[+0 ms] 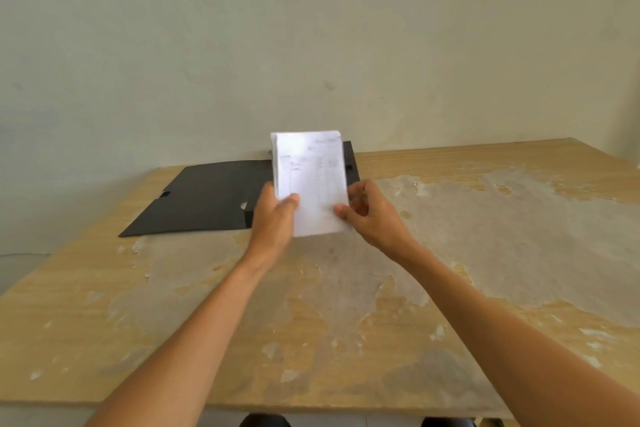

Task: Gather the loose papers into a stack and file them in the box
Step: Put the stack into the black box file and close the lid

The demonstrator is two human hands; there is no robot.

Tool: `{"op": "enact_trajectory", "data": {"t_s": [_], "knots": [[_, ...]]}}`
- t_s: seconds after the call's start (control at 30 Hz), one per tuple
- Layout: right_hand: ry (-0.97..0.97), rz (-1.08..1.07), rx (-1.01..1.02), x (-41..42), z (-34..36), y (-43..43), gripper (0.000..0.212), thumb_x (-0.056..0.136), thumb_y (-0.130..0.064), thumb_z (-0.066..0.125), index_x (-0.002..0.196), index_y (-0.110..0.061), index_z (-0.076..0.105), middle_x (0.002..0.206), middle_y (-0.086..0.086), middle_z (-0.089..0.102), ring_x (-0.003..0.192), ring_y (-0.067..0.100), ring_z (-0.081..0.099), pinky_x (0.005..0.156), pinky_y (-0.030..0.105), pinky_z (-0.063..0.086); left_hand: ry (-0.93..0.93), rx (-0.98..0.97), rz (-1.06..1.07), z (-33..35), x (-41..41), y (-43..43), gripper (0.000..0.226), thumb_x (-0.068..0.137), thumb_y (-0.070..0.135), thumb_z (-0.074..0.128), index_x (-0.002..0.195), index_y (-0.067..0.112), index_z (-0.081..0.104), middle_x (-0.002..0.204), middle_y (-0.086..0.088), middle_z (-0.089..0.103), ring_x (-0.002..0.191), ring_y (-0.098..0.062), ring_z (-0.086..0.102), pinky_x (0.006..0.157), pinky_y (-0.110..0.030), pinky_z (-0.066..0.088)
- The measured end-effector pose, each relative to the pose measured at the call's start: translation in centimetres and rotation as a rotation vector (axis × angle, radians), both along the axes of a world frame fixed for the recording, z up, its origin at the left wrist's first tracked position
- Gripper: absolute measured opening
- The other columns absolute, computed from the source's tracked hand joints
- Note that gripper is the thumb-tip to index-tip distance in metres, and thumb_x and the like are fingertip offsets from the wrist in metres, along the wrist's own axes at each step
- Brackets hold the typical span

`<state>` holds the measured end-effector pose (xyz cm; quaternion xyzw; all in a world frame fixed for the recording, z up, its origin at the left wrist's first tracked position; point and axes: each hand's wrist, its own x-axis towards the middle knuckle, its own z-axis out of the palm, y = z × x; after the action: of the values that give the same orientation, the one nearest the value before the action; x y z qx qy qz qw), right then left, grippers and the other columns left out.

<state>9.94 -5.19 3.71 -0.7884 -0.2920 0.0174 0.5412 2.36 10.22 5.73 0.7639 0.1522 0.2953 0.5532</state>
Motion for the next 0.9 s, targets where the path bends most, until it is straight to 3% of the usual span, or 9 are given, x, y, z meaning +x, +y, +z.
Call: {"op": "enact_trajectory", "data": {"t_s": [0.13, 0.2, 0.3, 0.43, 0.57, 0.7, 0.77, 0.83, 0.9], "knots": [[-0.237, -0.137, -0.257, 3.2, 0.1, 1.4, 0.072, 0.078, -0.062, 0.060, 0.134, -0.021, 0.039, 0.132, -0.003, 0.050, 0.119, 0.016, 0.049, 0.096, 0.038, 0.046, 0.120, 0.033, 0.031, 2.7, 3.2, 4.3, 0.031, 0.094, 0.013, 0.044, 0.124, 0.016, 0.047, 0.115, 0.004, 0.057, 0.090, -0.011, 0.059, 0.054, -0.029, 0.051], [-0.322, -0.150, -0.429, 4.6, -0.4, 2.2, 0.089, 0.072, -0.075, 0.053, 0.142, -0.022, 0.031, 0.148, 0.002, 0.037, 0.134, 0.022, 0.038, 0.107, 0.047, 0.036, 0.185, 0.032, 0.050, 3.2, 5.0, 5.8, 0.033, 0.095, 0.010, 0.042, 0.127, 0.016, 0.047, 0.119, 0.004, 0.056, 0.091, -0.015, 0.058, 0.052, -0.028, 0.050], [-0.365, -0.155, -0.624, 6.5, -1.6, 3.3, 0.106, 0.066, -0.084, 0.047, 0.148, -0.024, 0.018, 0.159, 0.005, 0.017, 0.146, 0.025, 0.017, 0.115, 0.051, 0.019, 0.271, 0.022, 0.068, 3.0, 8.1, 7.6, 0.038, 0.095, 0.005, 0.039, 0.129, 0.015, 0.049, 0.116, 0.003, 0.055, 0.088, -0.020, 0.057, 0.052, -0.029, 0.050], [-0.273, -0.151, -0.632, 7.6, -2.8, 4.4, 0.108, 0.066, -0.084, 0.046, 0.150, -0.024, 0.015, 0.161, 0.006, 0.006, 0.148, 0.024, 0.001, 0.117, 0.051, 0.008, 0.445, -0.029, 0.080, 1.9, 11.9, 9.7, 0.038, 0.093, 0.003, 0.039, 0.129, 0.010, 0.051, 0.112, -0.004, 0.058, 0.074, -0.019, 0.057, 0.055, -0.032, 0.050], [-0.242, -0.175, -0.592, 7.8, -3.6, 4.6, 0.102, 0.071, -0.081, 0.043, 0.150, -0.021, 0.019, 0.161, 0.006, 0.008, 0.148, 0.023, 0.004, 0.119, 0.047, 0.012, 0.587, -0.040, 0.066, 0.3, 15.2, 10.1, 0.036, 0.093, 0.004, 0.043, 0.129, 0.007, 0.051, 0.125, -0.010, 0.059, 0.091, -0.022, 0.055, 0.071, -0.031, 0.044], [-0.312, -0.204, -0.604, 7.8, -3.9, 4.6, 0.101, 0.072, -0.082, 0.039, 0.149, -0.019, 0.023, 0.160, 0.006, 0.012, 0.148, 0.024, 0.008, 0.117, 0.042, 0.013, 0.664, -0.009, -0.013, -0.6, 17.8, 8.7, 0.046, 0.094, 0.002, 0.044, 0.140, 0.006, 0.040, 0.135, -0.012, 0.052, 0.093, -0.020, 0.045, 0.057, -0.024, 0.034], [-0.325, -0.205, -0.607, 7.7, -3.9, 4.6, 0.101, 0.072, -0.082, 0.037, 0.148, -0.018, 0.024, 0.160, 0.007, 0.013, 0.147, 0.024, 0.009, 0.117, 0.041, 0.013, 0.713, 0.039, -0.027, -0.9, 18.8, 7.7, 0.048, 0.095, 0.002, 0.043, 0.142, 0.006, 0.035, 0.114, -0.012, 0.057, 0.082, -0.019, 0.043, 0.053, -0.022, 0.029], [-0.329, -0.206, -0.602, 7.7, -3.9, 4.6, 0.101, 0.072, -0.082, 0.038, 0.148, -0.018, 0.024, 0.160, 0.007, 0.013, 0.147, 0.024, 0.009, 0.117, 0.041, 0.013, 0.742, 0.074, -0.008, -1.1, 19.7, 7.0, 0.048, 0.095, 0.004, 0.043, 0.142, 0.006, 0.035, 0.090, -0.006, 0.049, 0.066, -0.014, 0.037, 0.060, -0.023, 0.033], [-0.317, -0.203, -0.588, 7.6, -4.0, 4.6, 0.102, 0.072, -0.082, 0.039, 0.149, -0.017, 0.023, 0.160, 0.007, 0.013, 0.148, 0.023, 0.008, 0.117, 0.040, 0.012, 0.762, 0.107, -0.007, -1.1, 20.3, 6.2, 0.048, 0.094, 0.006, 0.043, 0.142, 0.009, 0.037, 0.101, -0.008, 0.050, 0.070, -0.016, 0.044, 0.069, -0.028, 0.039]]}}
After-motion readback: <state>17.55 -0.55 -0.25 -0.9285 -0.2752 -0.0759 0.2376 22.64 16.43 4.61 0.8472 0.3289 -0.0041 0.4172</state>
